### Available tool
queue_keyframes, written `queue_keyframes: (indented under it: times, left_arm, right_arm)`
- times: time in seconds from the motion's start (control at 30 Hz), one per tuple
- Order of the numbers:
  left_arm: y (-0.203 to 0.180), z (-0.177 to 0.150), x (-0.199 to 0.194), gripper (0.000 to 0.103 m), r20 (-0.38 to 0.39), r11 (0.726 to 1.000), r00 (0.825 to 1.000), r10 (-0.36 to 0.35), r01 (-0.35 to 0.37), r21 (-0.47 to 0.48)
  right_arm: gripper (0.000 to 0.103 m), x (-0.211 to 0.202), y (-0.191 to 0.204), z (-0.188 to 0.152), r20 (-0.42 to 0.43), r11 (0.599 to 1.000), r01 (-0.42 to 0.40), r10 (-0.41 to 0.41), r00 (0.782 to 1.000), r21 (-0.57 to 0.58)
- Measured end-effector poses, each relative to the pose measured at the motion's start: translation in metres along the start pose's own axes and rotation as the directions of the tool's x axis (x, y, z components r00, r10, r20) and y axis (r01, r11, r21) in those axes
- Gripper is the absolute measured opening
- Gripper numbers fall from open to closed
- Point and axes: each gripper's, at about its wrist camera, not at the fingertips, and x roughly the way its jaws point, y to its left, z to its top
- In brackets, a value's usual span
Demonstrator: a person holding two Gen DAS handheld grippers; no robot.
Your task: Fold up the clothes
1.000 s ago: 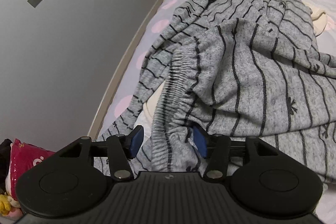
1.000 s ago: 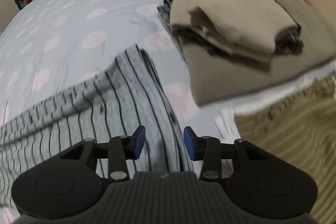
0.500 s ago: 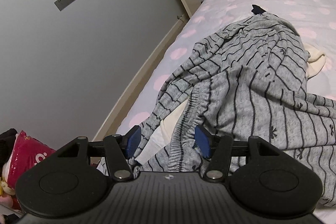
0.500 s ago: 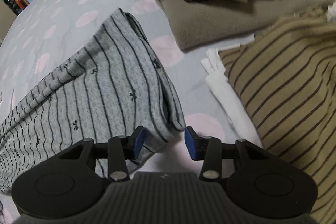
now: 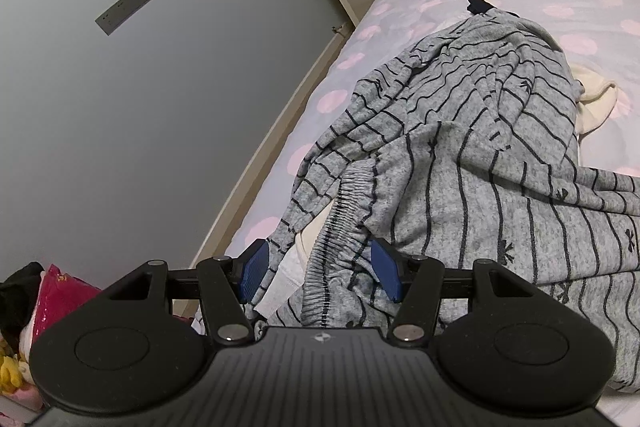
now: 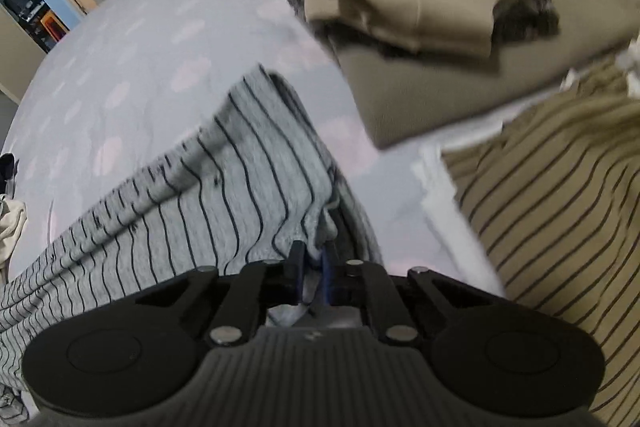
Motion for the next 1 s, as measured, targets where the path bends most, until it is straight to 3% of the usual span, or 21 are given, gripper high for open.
queue_keyframes:
  times: [0.07, 0.37, 0.43, 0.47, 0.5, 0.77, 0.83, 0.9, 1.0]
  left_arm:
    - [-0.001, 0.000, 0.001, 0.055, -0.001, 1.000, 1.000, 0.002, -0.002, 0.006]
    - [0.001, -0.002, 0.003, 0.055, -0.010, 1.000, 1.000, 0.009, -0.009, 0.005]
    - [0.001, -0.002, 0.004, 0.055, -0.015, 1.000, 1.000, 0.008, -0.008, 0.004]
    - [0.001, -0.002, 0.005, 0.055, -0.017, 1.000, 1.000, 0.008, -0.007, 0.004]
    - [0.001, -0.003, 0.006, 0.055, -0.019, 1.000, 1.000, 0.008, -0.008, 0.007]
    - [-0.002, -0.001, 0.005, 0.055, -0.016, 1.000, 1.000, -0.008, 0.008, 0.011]
    - [-0.003, -0.001, 0.004, 0.055, -0.012, 1.000, 1.000, -0.012, 0.012, 0.011]
    - [-0.002, 0.000, 0.002, 0.055, -0.001, 1.000, 1.000, -0.015, 0.015, 0.006]
    - [0.002, 0.001, -0.003, 0.055, 0.020, 0.999, 0.999, -0.030, 0.030, -0.016]
  right_arm:
    - [0.005, 0.000, -0.004, 0.003, 0.012, 1.000, 0.006, -0.007, 1.000, 0.016]
    - [0.007, 0.049, -0.030, -0.007, -0.134, 0.996, 0.062, -0.054, 0.990, 0.059]
    - [0.020, 0.049, -0.034, -0.008, -0.128, 0.995, 0.060, -0.050, 0.991, 0.075]
    - [0.036, 0.048, -0.035, -0.008, -0.119, 0.995, 0.067, -0.057, 0.991, 0.078]
    - [0.043, 0.047, -0.035, -0.007, -0.113, 0.995, 0.072, -0.063, 0.992, 0.076]
    - [0.045, 0.067, -0.044, -0.014, -0.148, 0.988, 0.038, -0.016, 0.989, 0.151]
    - [0.040, 0.070, -0.038, -0.014, -0.146, 0.990, 0.048, -0.028, 0.989, 0.136]
    - [0.018, 0.070, -0.030, -0.012, -0.146, 0.991, 0.050, -0.031, 0.989, 0.126]
    - [0.013, 0.061, -0.019, -0.005, -0.134, 0.989, 0.051, -0.032, 0.990, 0.141]
